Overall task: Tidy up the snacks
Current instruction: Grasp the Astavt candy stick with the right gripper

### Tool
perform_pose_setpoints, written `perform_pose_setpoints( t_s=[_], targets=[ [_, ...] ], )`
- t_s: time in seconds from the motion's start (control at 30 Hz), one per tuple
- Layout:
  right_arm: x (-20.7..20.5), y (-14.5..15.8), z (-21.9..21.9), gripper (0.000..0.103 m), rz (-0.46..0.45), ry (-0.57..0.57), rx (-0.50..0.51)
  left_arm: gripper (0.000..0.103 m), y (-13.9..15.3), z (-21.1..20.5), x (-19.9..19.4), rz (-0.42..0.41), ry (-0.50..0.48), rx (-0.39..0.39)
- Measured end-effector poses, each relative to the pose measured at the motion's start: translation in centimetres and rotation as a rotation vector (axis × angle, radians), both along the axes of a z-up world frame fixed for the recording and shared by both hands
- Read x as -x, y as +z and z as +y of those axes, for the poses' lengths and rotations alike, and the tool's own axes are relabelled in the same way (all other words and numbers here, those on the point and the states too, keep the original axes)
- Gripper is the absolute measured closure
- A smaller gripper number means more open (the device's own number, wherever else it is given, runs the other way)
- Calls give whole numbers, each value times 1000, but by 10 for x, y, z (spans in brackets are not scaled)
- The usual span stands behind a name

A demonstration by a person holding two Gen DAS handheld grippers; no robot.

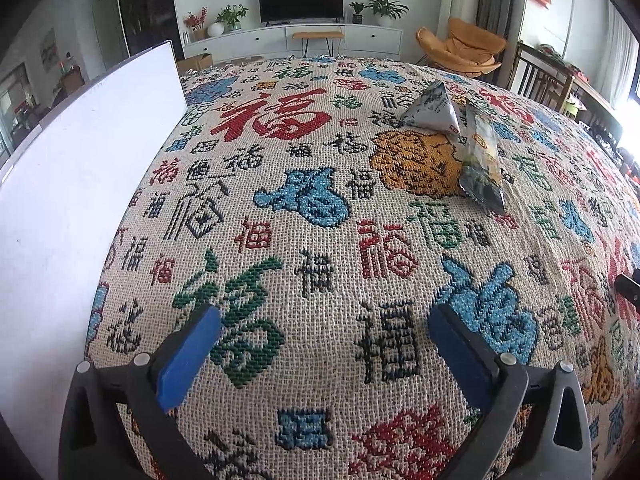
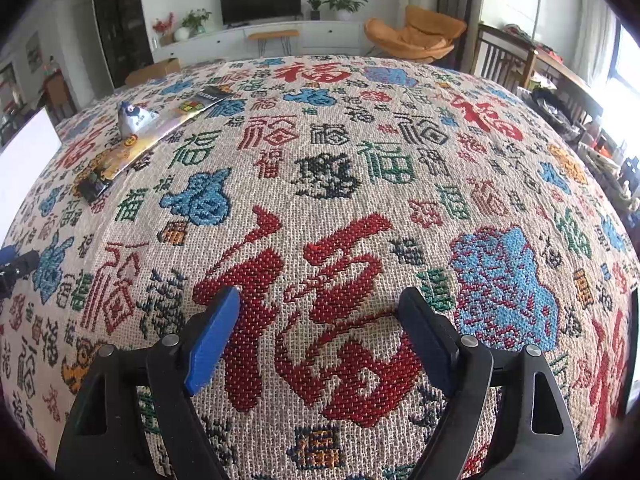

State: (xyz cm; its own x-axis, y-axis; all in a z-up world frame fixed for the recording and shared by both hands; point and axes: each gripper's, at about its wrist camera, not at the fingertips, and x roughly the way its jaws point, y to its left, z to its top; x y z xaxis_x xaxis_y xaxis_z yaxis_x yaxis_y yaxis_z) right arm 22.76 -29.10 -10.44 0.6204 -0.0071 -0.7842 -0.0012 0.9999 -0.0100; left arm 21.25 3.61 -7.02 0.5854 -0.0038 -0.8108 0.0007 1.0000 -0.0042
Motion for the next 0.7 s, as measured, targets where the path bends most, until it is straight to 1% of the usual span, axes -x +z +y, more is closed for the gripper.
perform_pose_setpoints(
  t_s=[0.33,0.37,0.43,0.47,0.5,0.53,0.6,0.63,0.7],
  targets=[
    [0,0,3,17,5,-21,5,0,0,0,0,0,0,0],
    [0,1,5,17,11,-39,3,0,0,0,0,0,0,0],
    [-8,5,11,17,57,-62,2,0,0,0,0,0,0,0],
    [-15,11,18,17,64,-61,-15,0,0,0,0,0,0,1],
    [-21,18,26,17,53,-45,-48,0,0,0,0,0,0,1],
    [-32,30,40,17,34,-13,-82,0,0,0,0,0,0,1],
    [-55,49,70,17,17,48,-119,0,0,1,-1,0,0,1],
    [-66,56,83,17,20,73,-135,0,0,0,0,0,0,1],
    [-98,64,117,18,65,127,-153,0,0,0,0,0,0,1]
  ],
)
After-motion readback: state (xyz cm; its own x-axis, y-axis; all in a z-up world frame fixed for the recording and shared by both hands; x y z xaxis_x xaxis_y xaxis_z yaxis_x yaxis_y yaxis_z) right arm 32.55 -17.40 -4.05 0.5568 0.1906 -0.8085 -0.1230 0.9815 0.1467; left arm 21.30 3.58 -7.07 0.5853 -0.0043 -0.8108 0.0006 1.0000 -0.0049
